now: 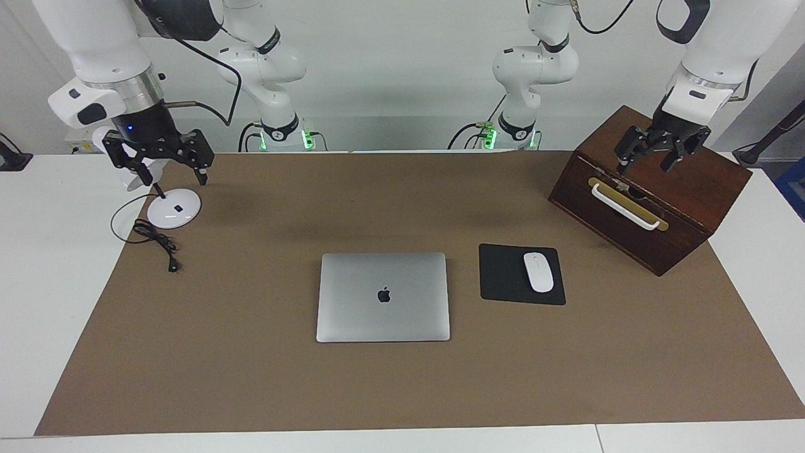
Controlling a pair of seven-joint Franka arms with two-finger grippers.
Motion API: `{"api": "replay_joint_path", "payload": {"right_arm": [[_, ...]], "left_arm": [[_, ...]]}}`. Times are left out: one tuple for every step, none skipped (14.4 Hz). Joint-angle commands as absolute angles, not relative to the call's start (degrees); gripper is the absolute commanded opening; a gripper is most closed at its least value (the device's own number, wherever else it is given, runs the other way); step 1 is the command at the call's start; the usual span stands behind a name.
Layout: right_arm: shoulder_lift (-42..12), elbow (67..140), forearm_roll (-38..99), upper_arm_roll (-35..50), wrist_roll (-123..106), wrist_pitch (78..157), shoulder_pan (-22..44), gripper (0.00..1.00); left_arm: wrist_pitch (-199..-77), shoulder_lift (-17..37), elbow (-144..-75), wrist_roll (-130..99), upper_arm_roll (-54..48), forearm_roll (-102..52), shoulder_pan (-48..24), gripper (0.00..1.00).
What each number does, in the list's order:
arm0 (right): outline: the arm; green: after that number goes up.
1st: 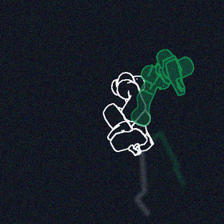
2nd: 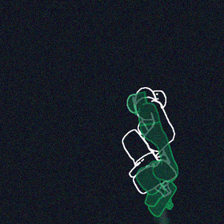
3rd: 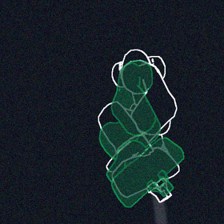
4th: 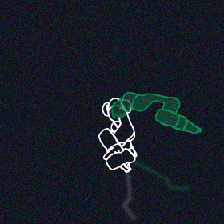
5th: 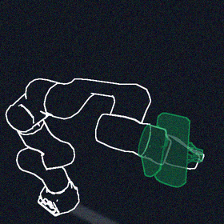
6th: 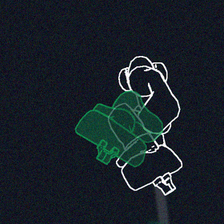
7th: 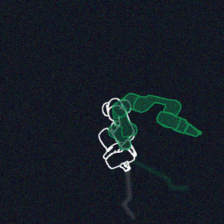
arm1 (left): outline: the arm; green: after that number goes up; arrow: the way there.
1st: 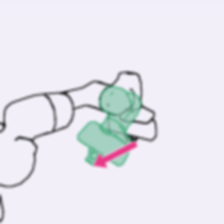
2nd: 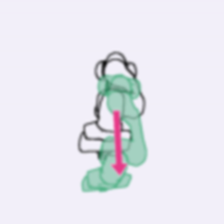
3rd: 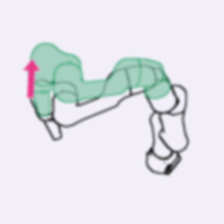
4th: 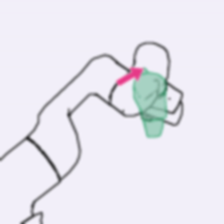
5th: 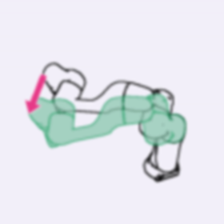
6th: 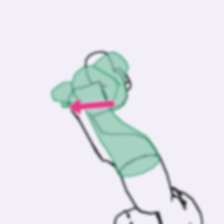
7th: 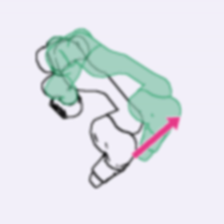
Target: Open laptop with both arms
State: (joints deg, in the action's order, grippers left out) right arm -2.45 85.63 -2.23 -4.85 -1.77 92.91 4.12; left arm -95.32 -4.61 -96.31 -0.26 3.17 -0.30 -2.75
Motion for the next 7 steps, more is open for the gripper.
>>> {"api": "replay_joint_path", "payload": {"right_arm": [[-3.95, 84.29, -0.61, -4.66, -1.14, 93.08, 3.69, 1.0], [-4.04, 84.29, -0.62, -4.66, -1.23, 93.08, 3.69, 1.0], [-3.96, 84.29, -0.7, -4.66, -1.23, 93.08, 3.78, 1.0], [-3.96, 84.2, -0.79, -4.66, -1.23, 93.25, 3.78, 1.0], [-4.04, 84.2, -0.79, -4.66, -1.23, 93.43, 3.87, 1.0], [-4.04, 84.2, -0.62, -4.66, -1.23, 94.04, 3.87, 1.0], [-4.04, 84.2, -0.62, -4.66, -1.14, 94.48, 3.87, 1.0]], "left_arm": [[-94.75, -5.01, -96.06, 0.7, 2.99, -1.14, -2.2, 1.0], [-94.66, -4.92, -96.06, 0.62, 2.99, -1.14, -2.2, 1.0], [-94.57, -4.92, -95.98, 0.53, 2.99, -1.14, -2.2, 1.0], [-94.83, -4.92, -95.98, 0.27, 2.9, -1.14, -2.02, 1.0], [-94.83, -4.92, -95.98, 0.26, 2.9, -1.14, -2.02, 1.0], [-94.83, -4.83, -95.98, 0.26, 2.9, -1.14, -2.11, 1.0], [-94.83, -4.92, -96.06, 0.26, 2.9, -1.14, -2.11, 1.0]]}}
